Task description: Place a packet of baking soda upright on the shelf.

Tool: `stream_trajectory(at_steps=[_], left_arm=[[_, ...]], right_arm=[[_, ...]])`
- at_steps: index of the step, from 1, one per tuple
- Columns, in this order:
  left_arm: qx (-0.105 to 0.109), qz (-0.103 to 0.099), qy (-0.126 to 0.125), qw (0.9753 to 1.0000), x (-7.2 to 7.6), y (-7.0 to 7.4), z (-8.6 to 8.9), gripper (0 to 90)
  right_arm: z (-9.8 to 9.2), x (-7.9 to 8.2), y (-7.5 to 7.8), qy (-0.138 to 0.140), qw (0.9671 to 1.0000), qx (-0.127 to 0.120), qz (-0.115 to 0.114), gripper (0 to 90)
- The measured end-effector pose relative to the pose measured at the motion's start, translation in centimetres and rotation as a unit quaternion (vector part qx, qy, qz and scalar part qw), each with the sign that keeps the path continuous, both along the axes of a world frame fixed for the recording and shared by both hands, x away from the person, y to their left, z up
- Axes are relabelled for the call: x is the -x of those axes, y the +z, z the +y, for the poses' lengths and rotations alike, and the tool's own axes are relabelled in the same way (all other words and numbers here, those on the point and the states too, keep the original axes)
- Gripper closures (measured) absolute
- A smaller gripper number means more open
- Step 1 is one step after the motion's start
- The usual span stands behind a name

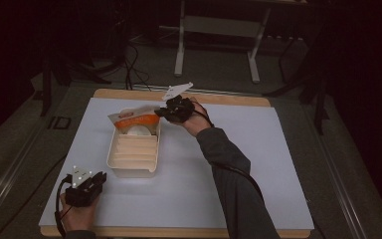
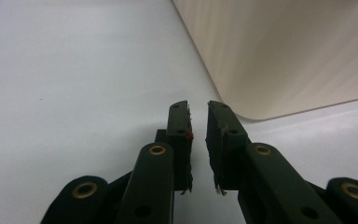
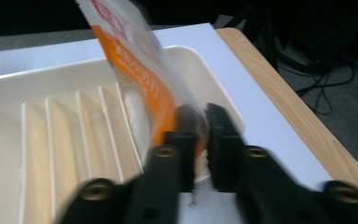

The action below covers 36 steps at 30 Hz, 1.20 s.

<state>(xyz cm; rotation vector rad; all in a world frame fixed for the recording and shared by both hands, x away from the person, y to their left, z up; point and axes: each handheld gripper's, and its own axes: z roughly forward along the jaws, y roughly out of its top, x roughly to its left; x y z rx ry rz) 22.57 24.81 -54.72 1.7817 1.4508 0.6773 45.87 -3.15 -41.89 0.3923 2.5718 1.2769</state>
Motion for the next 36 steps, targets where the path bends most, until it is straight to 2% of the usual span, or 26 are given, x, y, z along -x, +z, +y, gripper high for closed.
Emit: stream_trajectory(at_steps=[2, 4, 7, 12, 14, 15, 17, 20, 25, 27, 31, 36], left_arm=[[0.003, 0.000, 0.001, 1.0000, 0.1, 0.0, 0.1, 79.2], [0.003, -0.001, 0.002, 1.0000, 0.1, 0.0, 0.2, 79.2], [0.003, -0.001, 0.002, 1.0000, 0.1, 0.0, 0.1, 79.2], [-0.001, 0.001, 0.000, 1.0000, 0.0, 0.0, -0.1, 79.2], [-0.001, 0.002, 0.000, 1.0000, 0.0, 0.0, -0.1, 79.2], [-0.001, 0.002, 0.000, 1.0000, 0.0, 0.0, -0.1, 79.1], [-0.001, 0.003, 0.000, 1.0000, -0.1, -0.1, -0.1, 79.0], [0.000, 0.002, 0.000, 1.0000, -0.1, 0.0, 0.0, 79.0], [-0.004, 0.003, 0.000, 1.0000, -0.1, -0.1, -0.1, 78.9], [-0.006, 0.004, 0.000, 1.0000, -0.1, -0.1, -0.2, 78.8], [-0.007, 0.004, 0.003, 1.0000, -0.1, -0.1, -0.1, 78.1], [-0.007, 0.005, 0.008, 0.9999, -0.2, -0.1, 0.0, 76.8]], right_arm=[[-0.4, -0.2, -0.3, -0.008, 0.9996, -0.017, 0.023, 90.0], [-0.8, -0.3, -0.8, -0.018, 0.9990, -0.023, 0.033, 90.0], [-1.3, -0.4, -1.4, -0.025, 0.9984, -0.029, 0.042, 90.0], [-1.9, -0.3, -1.8, -0.027, 0.9980, -0.026, 0.051, 90.0], [-1.9, 0.1, -1.7, -0.028, 0.9983, -0.024, 0.046, 84.5], [-1.9, 0.1, -1.7, -0.028, 0.9983, -0.024, 0.046, 84.5], [-2.3, 0.6, -2.0, -0.033, 0.9981, -0.020, 0.048, 74.3], [-3.2, 1.0, -2.3, -0.044, 0.9971, -0.028, 0.056, 70.0], [-4.6, 1.9, -2.7, -0.064, 0.9953, -0.026, 0.067, 66.6], [-5.1, 2.2, -2.8, -0.070, 0.9948, -0.023, 0.070, 66.1], [-5.9, 3.2, -3.1, -0.089, 0.9936, 0.005, 0.070, 63.8], [-6.9, 4.6, -3.7, -0.104, 0.9914, 0.051, 0.060, 61.7]])
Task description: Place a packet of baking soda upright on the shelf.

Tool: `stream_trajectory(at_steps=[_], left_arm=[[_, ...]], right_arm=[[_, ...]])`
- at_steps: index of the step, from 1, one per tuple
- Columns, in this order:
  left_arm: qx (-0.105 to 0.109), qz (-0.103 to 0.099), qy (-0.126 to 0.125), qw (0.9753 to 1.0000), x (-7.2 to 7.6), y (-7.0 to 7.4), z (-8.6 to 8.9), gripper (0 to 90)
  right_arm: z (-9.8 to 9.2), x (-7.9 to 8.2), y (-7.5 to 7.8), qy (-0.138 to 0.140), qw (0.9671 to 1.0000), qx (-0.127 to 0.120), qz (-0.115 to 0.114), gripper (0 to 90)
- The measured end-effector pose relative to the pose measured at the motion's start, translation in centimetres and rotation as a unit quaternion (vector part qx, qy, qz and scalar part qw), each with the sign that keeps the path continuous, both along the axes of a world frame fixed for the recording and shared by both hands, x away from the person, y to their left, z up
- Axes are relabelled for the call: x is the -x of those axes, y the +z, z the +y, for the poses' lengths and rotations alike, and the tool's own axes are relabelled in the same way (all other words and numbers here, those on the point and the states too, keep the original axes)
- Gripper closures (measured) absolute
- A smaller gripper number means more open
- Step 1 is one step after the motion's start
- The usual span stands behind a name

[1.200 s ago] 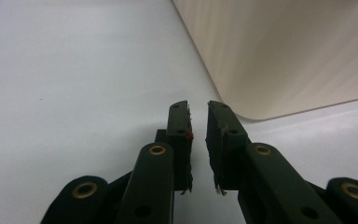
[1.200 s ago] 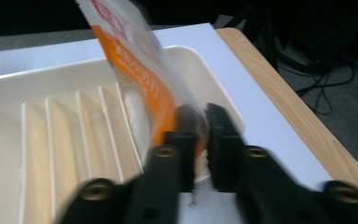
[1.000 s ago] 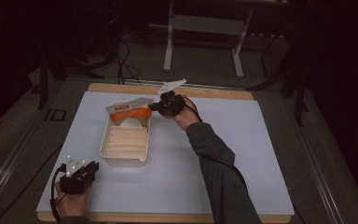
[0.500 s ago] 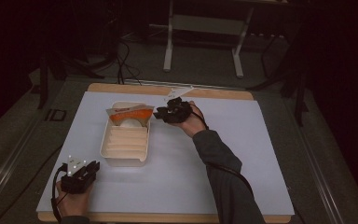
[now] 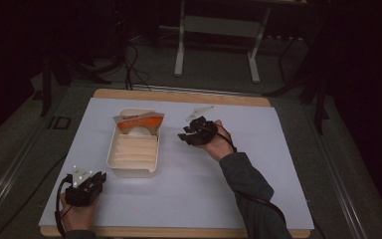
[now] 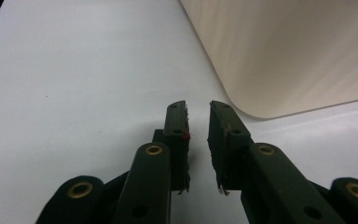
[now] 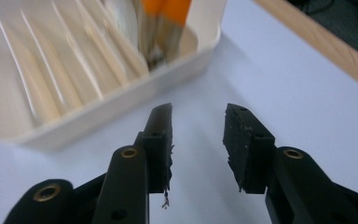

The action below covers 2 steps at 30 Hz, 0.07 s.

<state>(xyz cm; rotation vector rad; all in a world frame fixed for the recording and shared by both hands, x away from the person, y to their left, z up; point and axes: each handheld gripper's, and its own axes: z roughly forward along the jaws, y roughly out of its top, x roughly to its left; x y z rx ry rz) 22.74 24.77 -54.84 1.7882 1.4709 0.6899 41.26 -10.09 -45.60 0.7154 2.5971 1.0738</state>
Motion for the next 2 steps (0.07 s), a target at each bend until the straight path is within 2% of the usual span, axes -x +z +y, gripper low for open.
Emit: stream_trajectory(at_steps=[2], left_arm=[[-0.004, -0.001, 0.003, 1.0000, -0.02, 0.01, 0.00, 74.4]], right_arm=[[-0.69, 0.77, -0.37, -0.005, 0.9999, 0.016, 0.000, 59.9]])
